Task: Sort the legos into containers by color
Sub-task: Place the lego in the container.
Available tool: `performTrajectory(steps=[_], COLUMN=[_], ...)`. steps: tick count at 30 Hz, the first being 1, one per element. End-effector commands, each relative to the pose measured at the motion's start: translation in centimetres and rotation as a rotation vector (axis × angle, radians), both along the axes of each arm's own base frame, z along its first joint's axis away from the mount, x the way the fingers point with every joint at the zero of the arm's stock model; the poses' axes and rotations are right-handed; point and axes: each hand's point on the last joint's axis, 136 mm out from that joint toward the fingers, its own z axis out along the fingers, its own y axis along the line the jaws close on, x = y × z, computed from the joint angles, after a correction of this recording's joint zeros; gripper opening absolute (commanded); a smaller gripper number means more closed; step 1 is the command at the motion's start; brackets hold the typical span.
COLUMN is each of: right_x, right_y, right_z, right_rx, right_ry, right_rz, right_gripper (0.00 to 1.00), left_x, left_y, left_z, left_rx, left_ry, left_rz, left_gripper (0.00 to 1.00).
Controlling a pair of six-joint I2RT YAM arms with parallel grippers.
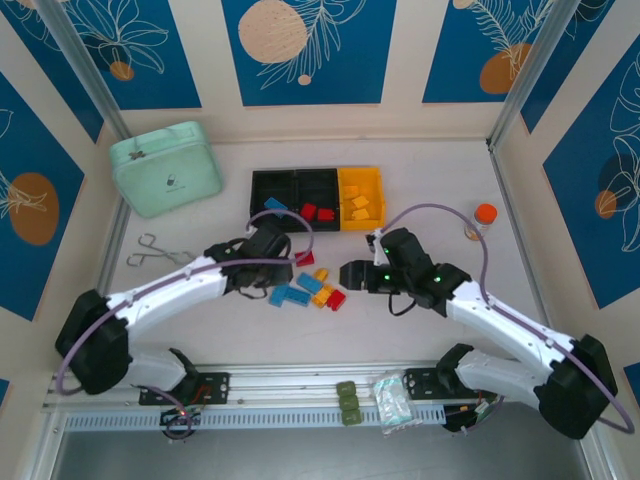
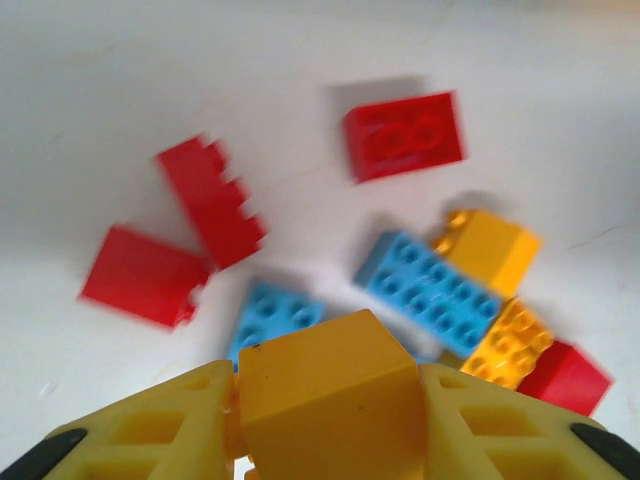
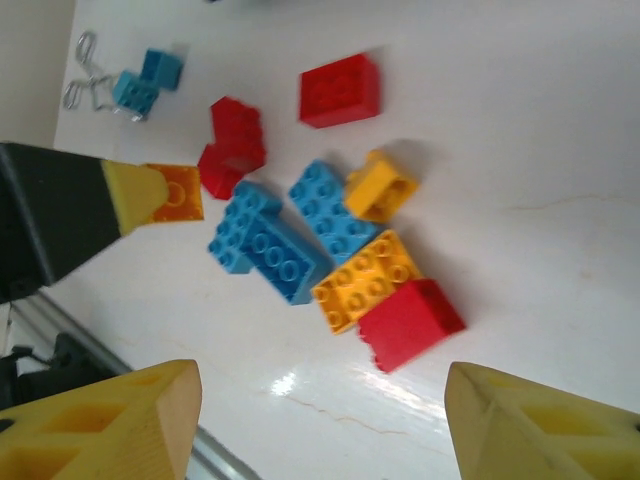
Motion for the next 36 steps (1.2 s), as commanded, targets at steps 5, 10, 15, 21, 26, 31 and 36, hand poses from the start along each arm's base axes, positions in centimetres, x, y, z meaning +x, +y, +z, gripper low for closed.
performTrajectory(steps=[5,10,15,21,26,31,36], right_x=[-1.4,-2.1,-2.5,-2.9,-3.0,-3.0,-2.9], right_y=[-6.4,-8.3,-8.9,-9.1,-9.2,-9.4,-9.6], right_z=[-2.5,-2.7,-3.1,-3.7,-4.0,-4.1,-4.2], right_rx=[-0.051,-0.031,-0.015,-0.006,-0.003,-0.003,0.005], right_ry=[0.085,0.092,0.108,0.122,0.129,0.134,0.139], right_rz=[-0.24,-0.309,-0.329,-0.344,-0.35,-0.353,-0.359], right_gripper=[0.66,0.65,0.65,0.65,0.66,0.65,0.65], left_x=[4.8,7.8,10.8,14.0,16.4,18.4,19.5], left_y=[-6.9,-10.6,-13.9,-16.6,-18.2,-18.1,-18.0], left_z=[2.9,3.5,4.1,3.9,3.2,2.4,1.6], left_rx=[-0.036,-0.04,-0.029,0.019,0.069,0.104,0.107], left_ry=[-0.065,-0.078,-0.096,-0.111,-0.12,-0.129,-0.141], left_rz=[-0.171,-0.229,-0.281,-0.327,-0.357,-0.34,-0.332], left_gripper=[0.42,0.42,0.42,0.42,0.42,0.42,0.43])
